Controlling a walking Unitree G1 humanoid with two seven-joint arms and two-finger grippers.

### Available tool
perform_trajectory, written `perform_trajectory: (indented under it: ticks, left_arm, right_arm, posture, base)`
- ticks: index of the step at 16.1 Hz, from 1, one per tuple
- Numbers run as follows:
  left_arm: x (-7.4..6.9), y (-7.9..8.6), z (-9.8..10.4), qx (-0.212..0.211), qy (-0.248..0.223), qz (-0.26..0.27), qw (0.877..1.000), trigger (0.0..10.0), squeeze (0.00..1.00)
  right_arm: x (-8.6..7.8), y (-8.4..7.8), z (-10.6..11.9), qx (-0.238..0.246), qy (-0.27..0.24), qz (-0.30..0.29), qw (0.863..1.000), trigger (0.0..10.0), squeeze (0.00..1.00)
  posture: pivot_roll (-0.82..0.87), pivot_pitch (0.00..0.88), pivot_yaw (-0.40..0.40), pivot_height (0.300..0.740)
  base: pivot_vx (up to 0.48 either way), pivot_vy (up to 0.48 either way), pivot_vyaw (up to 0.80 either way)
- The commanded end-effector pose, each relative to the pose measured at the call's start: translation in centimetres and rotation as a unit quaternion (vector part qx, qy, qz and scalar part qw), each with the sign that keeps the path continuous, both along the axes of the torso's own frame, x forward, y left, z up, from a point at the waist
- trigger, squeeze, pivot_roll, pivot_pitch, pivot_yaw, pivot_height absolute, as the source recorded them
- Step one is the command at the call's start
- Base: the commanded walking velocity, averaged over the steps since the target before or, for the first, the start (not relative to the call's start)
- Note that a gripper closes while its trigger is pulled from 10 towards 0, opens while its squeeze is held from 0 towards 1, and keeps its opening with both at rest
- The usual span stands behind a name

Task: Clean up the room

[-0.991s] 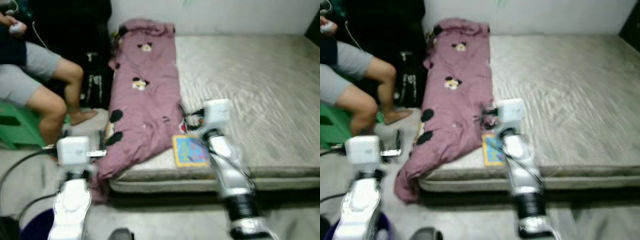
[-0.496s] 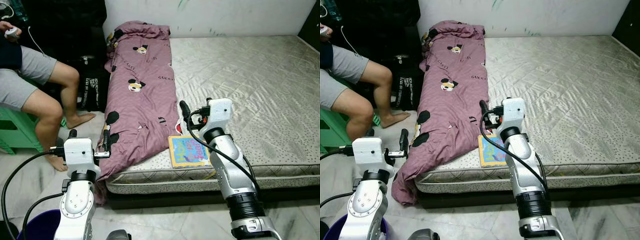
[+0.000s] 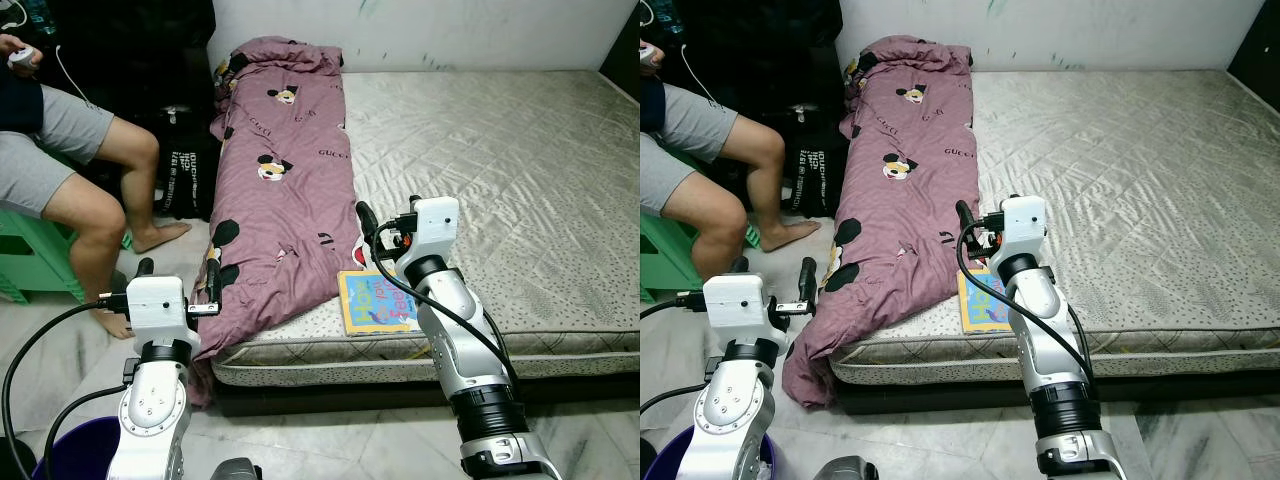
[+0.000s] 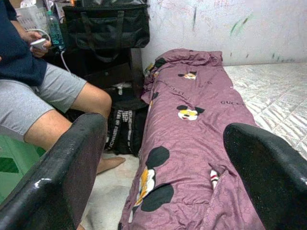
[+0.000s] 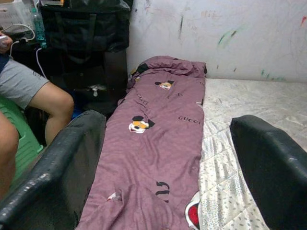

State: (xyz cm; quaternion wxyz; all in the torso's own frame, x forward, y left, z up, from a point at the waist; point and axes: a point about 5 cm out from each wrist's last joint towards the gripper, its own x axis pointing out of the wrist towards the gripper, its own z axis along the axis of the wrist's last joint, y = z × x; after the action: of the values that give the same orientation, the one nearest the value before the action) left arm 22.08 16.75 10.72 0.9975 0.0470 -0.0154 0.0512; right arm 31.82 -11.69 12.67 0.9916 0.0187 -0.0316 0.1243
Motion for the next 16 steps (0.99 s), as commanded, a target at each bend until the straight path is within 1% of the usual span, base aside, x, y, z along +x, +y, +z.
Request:
perform_trajectory:
  ticks: [1, 11, 13, 15, 16]
  left_arm:
    - [0.01, 0.25, 0.3, 0.003, -0.007, 0.0, 1.0, 10.0, 0.0]
    - [-0.01, 0.3, 0.29, 0.006, -0.007, -0.001, 1.0, 10.0, 0.0]
    - [-0.02, 0.39, 0.09, 0.021, 0.0, 0.012, 1.0, 10.0, 0.0]
    - [-0.11, 0.91, -0.16, 0.02, 0.01, 0.032, 0.999, 10.0, 0.0]
    - [-0.07, 0.86, -0.16, 0.019, 0.009, 0.028, 0.999, 10.0, 0.0]
  right_arm:
    - [0.25, 0.22, 0.23, -0.001, -0.004, 0.004, 1.0, 10.0, 0.0]
    - [0.32, 0.04, 0.09, -0.005, -0.002, -0.002, 1.0, 10.0, 0.0]
    - [0.41, -0.24, 0.06, -0.007, -0.003, -0.004, 1.0, 10.0, 0.0]
    - [0.52, -0.53, 0.01, -0.009, -0.002, -0.009, 1.0, 10.0, 0.0]
    - [0.52, -0.53, 0.01, -0.01, -0.002, -0.009, 1.0, 10.0, 0.0]
  posture:
    - [-0.01, 0.0, -0.022, 0.74]
    - [-0.01, 0.0, -0.02, 0.74]
    - [-0.01, 0.0, -0.019, 0.74]
    - [-0.01, 0.0, -0.019, 0.74]
    - [-0.01, 0.0, -0.02, 0.74]
  base:
    - [0.244, 0.0, 0.0]
    - [0.289, 0.0, 0.0]
    - [0.0, 0.0, 0.0]
    - [0.0, 0.0, 0.0]
    - [0.0, 0.0, 0.0]
